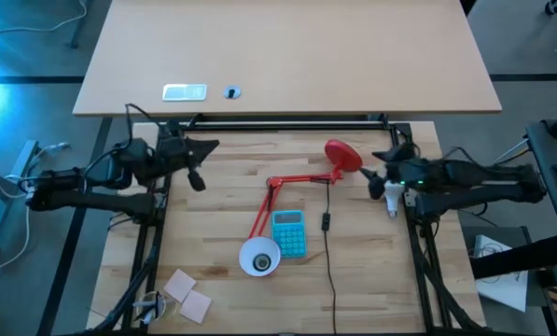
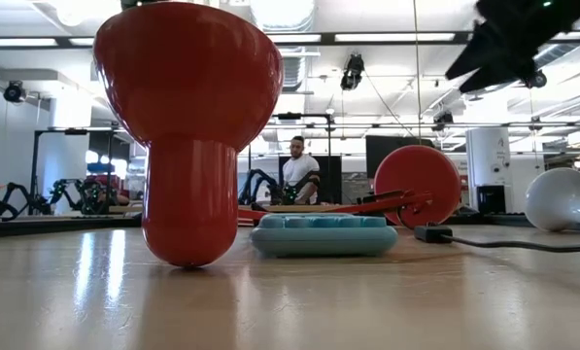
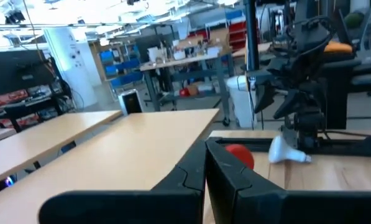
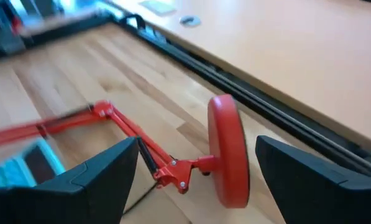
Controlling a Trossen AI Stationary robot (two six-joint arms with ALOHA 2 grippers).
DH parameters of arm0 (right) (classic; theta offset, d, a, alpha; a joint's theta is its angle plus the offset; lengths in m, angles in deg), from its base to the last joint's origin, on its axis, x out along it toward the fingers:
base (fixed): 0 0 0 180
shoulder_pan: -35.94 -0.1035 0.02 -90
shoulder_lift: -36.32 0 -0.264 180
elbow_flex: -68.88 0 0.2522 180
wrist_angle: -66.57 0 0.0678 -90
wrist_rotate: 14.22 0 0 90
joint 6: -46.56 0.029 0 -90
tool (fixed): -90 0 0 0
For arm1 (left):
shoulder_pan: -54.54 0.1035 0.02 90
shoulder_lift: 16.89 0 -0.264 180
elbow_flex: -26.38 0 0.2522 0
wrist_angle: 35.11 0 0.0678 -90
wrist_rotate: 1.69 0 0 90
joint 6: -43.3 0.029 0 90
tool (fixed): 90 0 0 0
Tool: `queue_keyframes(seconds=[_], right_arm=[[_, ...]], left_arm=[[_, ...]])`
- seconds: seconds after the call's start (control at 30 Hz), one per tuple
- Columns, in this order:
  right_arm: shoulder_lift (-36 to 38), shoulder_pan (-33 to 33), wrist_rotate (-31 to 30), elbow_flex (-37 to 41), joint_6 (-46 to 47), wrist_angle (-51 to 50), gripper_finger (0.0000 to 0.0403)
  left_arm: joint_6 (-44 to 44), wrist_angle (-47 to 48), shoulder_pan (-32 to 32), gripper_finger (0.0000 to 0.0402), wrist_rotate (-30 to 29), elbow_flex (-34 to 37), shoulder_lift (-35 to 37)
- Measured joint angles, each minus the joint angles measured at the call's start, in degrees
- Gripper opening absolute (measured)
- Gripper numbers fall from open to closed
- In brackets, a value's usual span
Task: Screw lightbulb
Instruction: Return to Home Position
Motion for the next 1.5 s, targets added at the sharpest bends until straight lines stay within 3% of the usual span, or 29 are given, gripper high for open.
queue_keyframes(seconds=[0.27, 0.6, 0.87, 0.97, 1.13, 1.37, 1.5], right_arm=[[14.04, -0.61, 4.2, 1.52, -1.53, -0.05, 0.0293], [35.91, -2.5, 25.47, 18.76, -13.72, 23.21, 0.0188], [32.79, -3.3, 31.58, 30.4, -13.47, 37.08, 0.0129], [32.85, -4.13, 33.7, 36.7, -13.23, 49.99, 0.0107], [32.7, -4.4, 34.17, 38.27, -13.71, 44.13, 0.0074], [30.04, -4.26, 23.84, 38.17, -15.21, 39.99, 0.0042], [27.95, -4.26, 23.49, 38.14, -16.63, 40.08, 0.004]], left_arm=[[-3.78, -1.04, 0.0, 0.0, 0.02, 5.4, 4.88], [-16.73, -17.42, -1.84, 0.0, 8.76, 24.79, 13.61], [-21.75, -20.72, -2.7, 0.0, 7.93, 38.5, 29.07], [-21.97, -20.78, -3.31, 0.0, 7.91, 42.65, 34.54], [-24.46, -12.39, -5.21, 0.0, 6.39, 43.29, 38.89], [-20.55, -12.19, -10.58, 0.0, 4.31, 43.23, 37.86], [-17.98, -10.14, -12.24, 0.0, 2.94, 43.23, 38.19]])
